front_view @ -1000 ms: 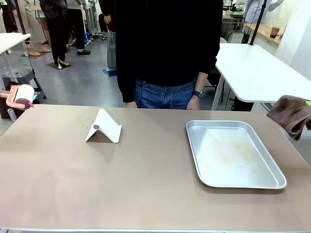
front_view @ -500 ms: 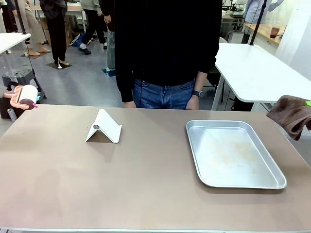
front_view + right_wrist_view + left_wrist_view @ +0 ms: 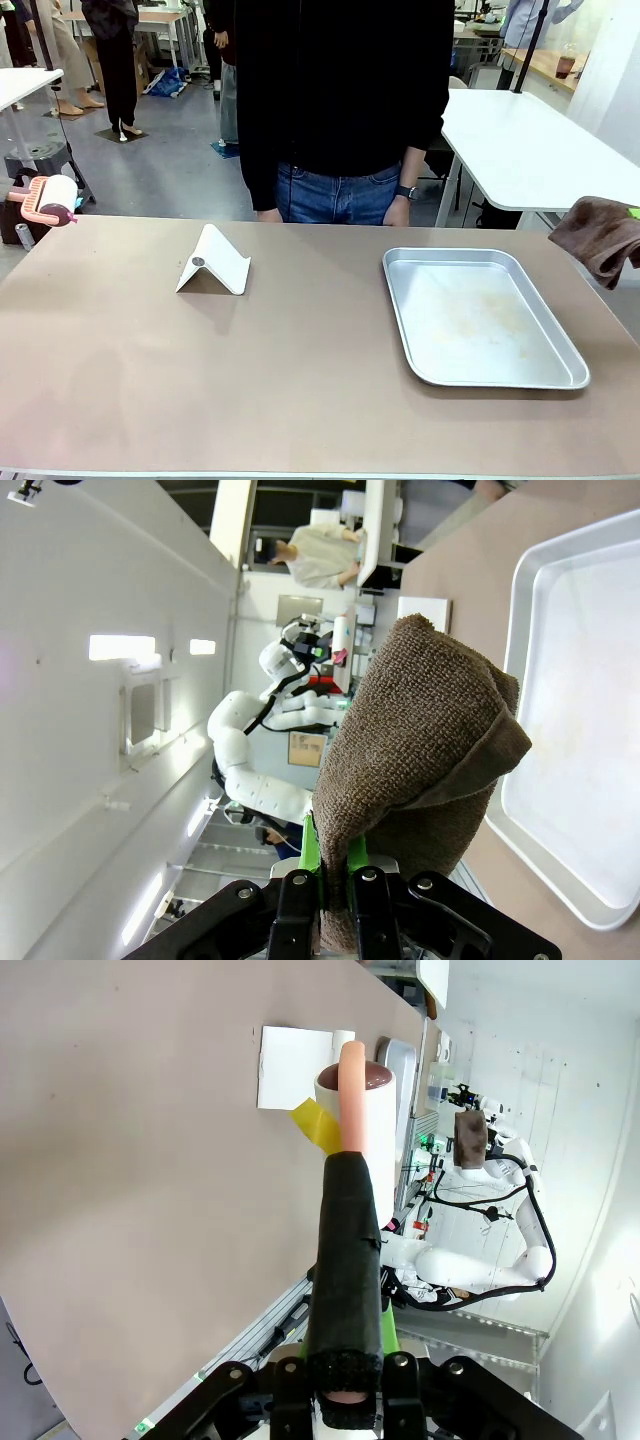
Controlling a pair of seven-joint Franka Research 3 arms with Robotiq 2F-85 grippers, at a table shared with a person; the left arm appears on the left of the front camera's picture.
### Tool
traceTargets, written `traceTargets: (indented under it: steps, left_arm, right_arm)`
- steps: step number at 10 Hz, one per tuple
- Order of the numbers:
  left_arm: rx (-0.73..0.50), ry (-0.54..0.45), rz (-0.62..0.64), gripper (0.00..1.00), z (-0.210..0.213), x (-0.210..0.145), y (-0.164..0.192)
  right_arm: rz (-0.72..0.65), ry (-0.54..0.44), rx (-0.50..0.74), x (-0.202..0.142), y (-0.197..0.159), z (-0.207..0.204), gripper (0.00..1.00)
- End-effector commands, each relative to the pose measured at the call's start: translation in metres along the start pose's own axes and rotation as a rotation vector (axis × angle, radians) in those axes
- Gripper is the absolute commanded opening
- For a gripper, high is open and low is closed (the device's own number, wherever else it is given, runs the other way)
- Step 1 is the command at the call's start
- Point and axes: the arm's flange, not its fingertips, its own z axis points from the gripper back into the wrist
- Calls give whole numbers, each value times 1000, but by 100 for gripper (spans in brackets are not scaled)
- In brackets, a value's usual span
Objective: Clean the surface of the table.
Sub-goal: Clean the area not pointed to by the person, then return the Lint Roller and towel to their original positions.
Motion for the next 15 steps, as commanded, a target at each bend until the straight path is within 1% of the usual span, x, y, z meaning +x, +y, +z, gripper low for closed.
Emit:
traceTargets:
  steps: [1, 9, 10, 11, 12, 13, 14, 15]
  left_arm:
    - [3, -8, 7, 22, 1, -1, -5]
    - [3, -8, 7, 22, 1, -1, -5]
    - [0, 0, 0, 22, 0, 0, 0]
    - [-23, 83, -13, 22, -11, 6, -16]
    - [-33, 124, -52, 22, -23, 13, -33]
    - [-18, 168, -108, 22, -34, 13, -54]
    - [-17, 195, -138, 22, -41, 14, -72]
    - [-4, 243, -169, 22, -49, 14, -90]
  right_arm:
    - [6, 3, 3, -1, 3, 0, 11]
    - [6, 3, 3, -1, 3, 0, 11]
    - [0, 0, 0, 0, 0, 0, 11]
    - [11, -18, -14, -11, 11, 4, 11]
    - [59, -4, -33, -14, 22, -13, 11]
    - [81, 41, -39, -13, 31, -38, 11]
    - [92, 90, -67, -11, 39, -67, 11]
    - [93, 150, -101, -10, 43, -108, 11]
